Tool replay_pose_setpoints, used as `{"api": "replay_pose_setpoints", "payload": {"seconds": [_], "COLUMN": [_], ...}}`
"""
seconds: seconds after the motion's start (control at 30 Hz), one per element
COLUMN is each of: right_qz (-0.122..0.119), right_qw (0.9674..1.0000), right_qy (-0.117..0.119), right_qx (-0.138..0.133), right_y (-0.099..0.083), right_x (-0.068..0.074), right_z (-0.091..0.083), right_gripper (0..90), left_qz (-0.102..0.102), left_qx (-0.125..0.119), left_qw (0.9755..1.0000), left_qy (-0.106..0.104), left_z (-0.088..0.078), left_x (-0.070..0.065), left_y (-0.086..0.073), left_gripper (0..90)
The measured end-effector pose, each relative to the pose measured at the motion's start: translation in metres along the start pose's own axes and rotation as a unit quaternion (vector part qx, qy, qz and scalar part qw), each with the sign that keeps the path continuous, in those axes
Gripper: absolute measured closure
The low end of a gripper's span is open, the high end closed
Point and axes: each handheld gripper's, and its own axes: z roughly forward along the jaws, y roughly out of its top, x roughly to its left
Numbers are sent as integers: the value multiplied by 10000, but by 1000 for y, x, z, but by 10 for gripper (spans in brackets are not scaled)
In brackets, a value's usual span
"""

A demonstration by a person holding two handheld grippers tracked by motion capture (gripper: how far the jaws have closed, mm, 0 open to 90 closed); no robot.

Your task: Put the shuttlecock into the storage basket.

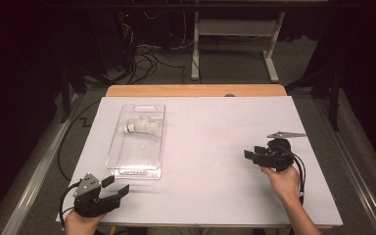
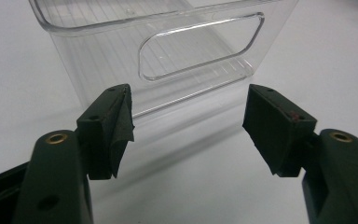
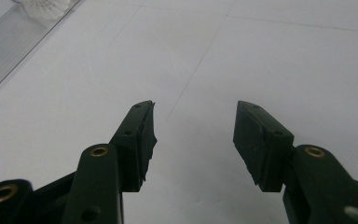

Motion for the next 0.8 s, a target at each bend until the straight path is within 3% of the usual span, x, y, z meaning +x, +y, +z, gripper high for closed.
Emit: {"api": "replay_pose_setpoints", "payload": {"seconds": [0.8], "right_qz": [179], "right_qw": [9996], "right_qy": [-98], "right_qx": [-169], "right_y": [-23], "right_x": [-9], "right_z": [-26], "right_gripper": [456], "left_qz": [-24], "left_qx": [-1], "left_qw": [10000], "left_qy": [11], "left_z": [-1], "left_x": [0], "left_y": [0], "left_gripper": [338]}}
